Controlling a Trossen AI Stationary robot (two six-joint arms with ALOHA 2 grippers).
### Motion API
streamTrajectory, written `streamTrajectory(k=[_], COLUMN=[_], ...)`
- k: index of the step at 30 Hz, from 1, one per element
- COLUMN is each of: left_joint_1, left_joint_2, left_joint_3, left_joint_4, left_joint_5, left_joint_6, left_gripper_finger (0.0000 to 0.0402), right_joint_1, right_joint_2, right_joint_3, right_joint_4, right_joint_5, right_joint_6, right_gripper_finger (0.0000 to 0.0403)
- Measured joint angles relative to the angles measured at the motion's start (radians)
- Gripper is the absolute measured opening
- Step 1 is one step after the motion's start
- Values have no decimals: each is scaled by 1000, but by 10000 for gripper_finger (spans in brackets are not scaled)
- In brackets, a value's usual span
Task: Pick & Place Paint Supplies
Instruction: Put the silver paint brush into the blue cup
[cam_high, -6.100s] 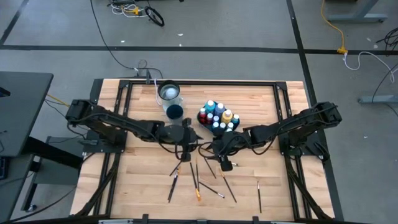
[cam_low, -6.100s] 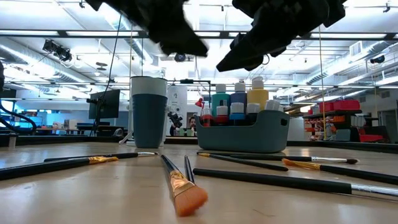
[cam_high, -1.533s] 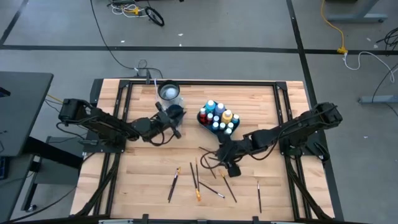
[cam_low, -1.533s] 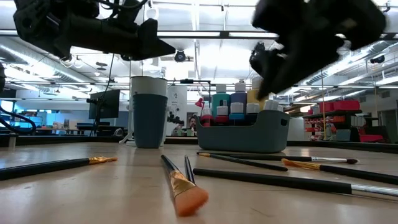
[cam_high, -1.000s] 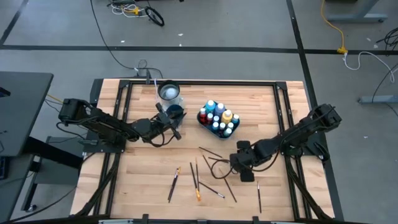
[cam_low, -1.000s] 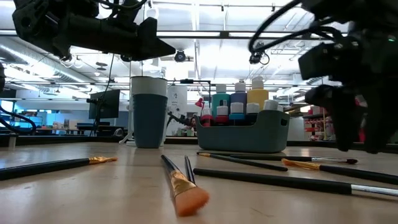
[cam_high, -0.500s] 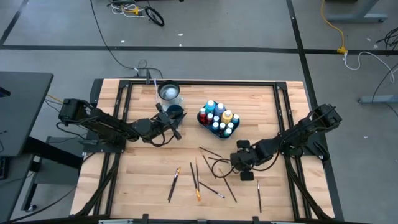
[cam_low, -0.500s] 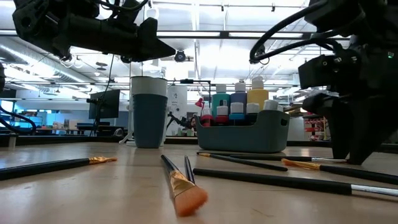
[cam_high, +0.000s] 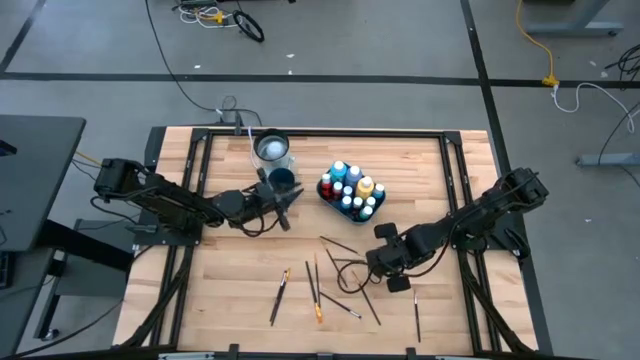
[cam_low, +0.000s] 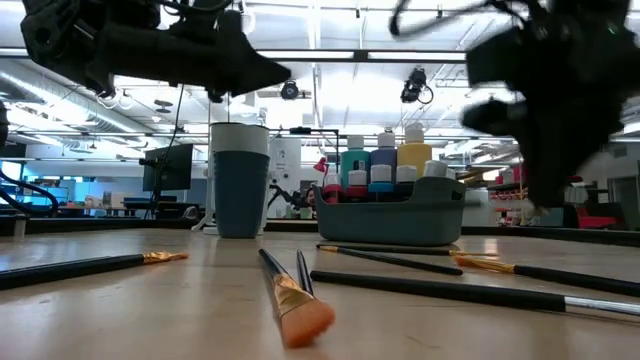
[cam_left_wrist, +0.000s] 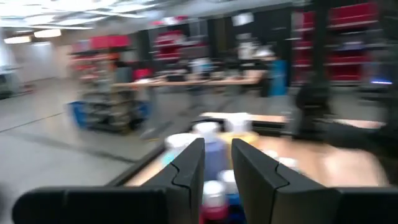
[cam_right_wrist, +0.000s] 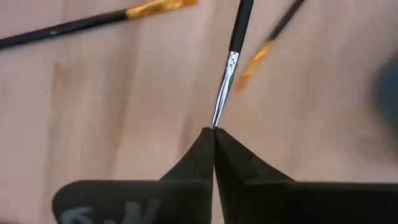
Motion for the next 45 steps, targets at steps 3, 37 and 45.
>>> streamTrajectory(k=[3, 37, 45], left_joint_1=[0, 73, 73], left_joint_2=[0, 0, 0], left_joint_3=[1, 317, 317], left_joint_4=[-3, -599, -600], left_joint_5=[131, 771, 734], left_joint_6=[3, -703, -702], left_gripper_finger=[89, 185, 185], right_joint_1=[1, -2, -56], right_joint_2=[-1, -2, -2], right_joint_3=[82, 137, 137], right_joint_4=[-27, 659, 770], right_joint_5=[71, 835, 737], right_joint_6=[-143, -1967, -2057], right_gripper_finger=[2, 0, 0])
